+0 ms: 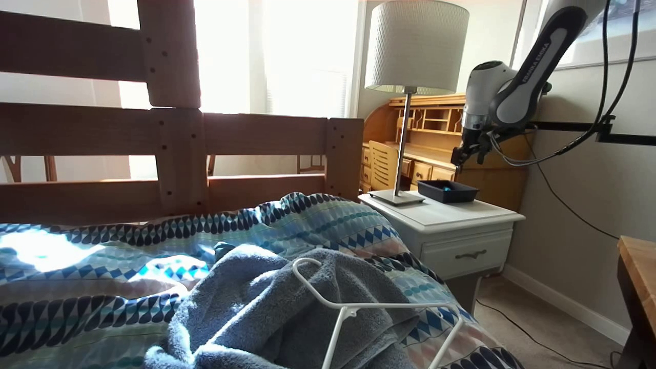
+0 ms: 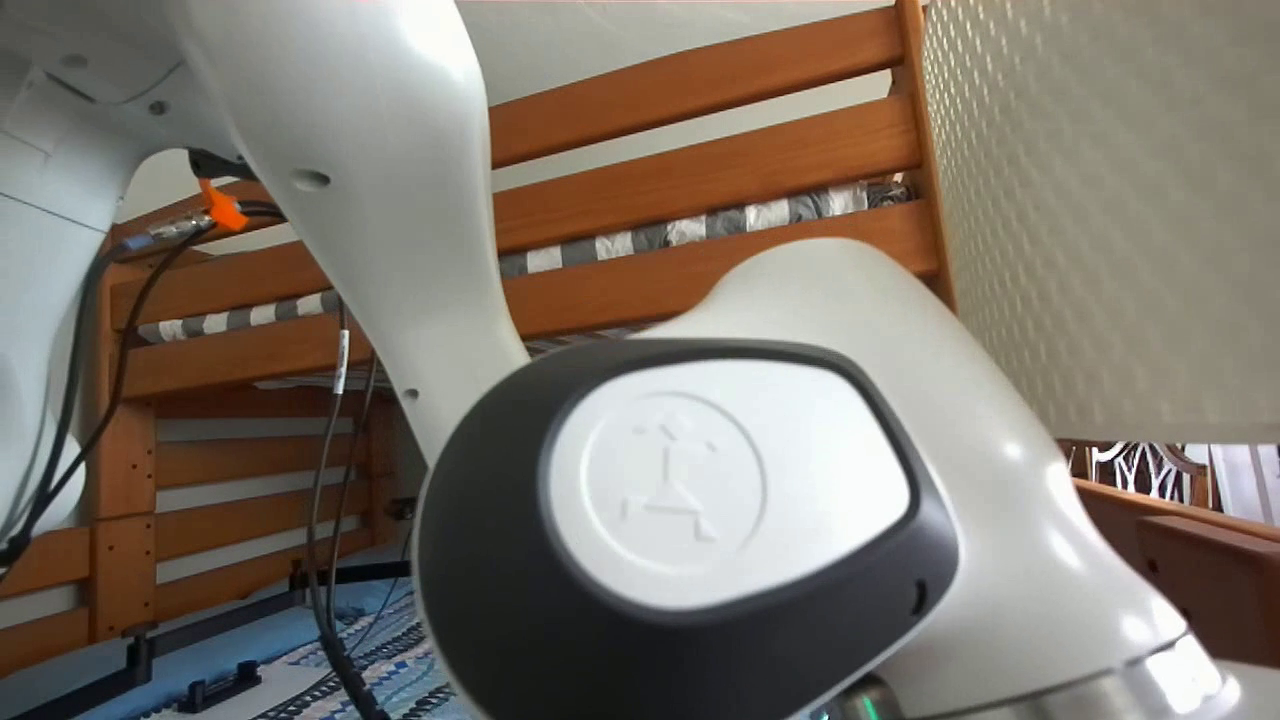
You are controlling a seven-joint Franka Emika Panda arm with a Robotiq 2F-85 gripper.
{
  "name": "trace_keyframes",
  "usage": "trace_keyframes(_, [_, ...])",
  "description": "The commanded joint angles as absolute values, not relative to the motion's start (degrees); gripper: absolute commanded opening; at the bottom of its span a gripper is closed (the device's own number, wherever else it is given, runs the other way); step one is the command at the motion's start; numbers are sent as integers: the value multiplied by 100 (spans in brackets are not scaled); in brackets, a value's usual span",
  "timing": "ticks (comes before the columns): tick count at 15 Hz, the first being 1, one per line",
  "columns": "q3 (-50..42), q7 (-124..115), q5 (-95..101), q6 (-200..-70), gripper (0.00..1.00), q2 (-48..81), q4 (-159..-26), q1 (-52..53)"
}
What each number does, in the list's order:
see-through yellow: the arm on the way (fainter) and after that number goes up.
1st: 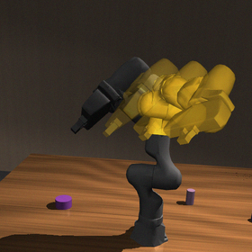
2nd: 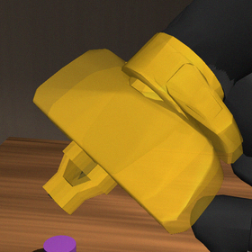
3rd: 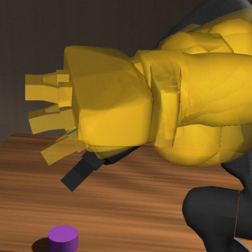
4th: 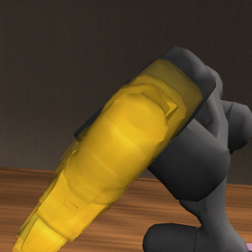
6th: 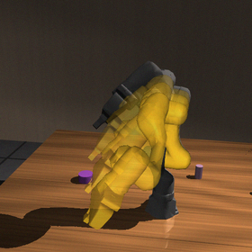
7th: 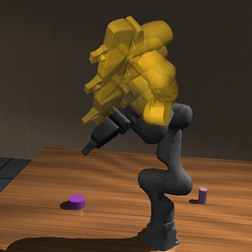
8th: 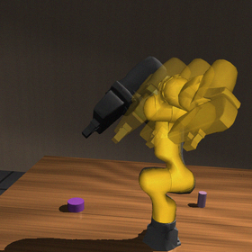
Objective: Move the black box to the left.
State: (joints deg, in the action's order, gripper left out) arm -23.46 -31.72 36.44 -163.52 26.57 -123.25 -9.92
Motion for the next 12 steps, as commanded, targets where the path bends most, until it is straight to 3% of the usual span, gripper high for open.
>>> trace_keyframes(1, [-2406,-2762,2972,-16443,100,3017,-12108,-831])
trace_keyframes(12, [-2439,-2089,2501,-16944,100,3133,-12150,-728])
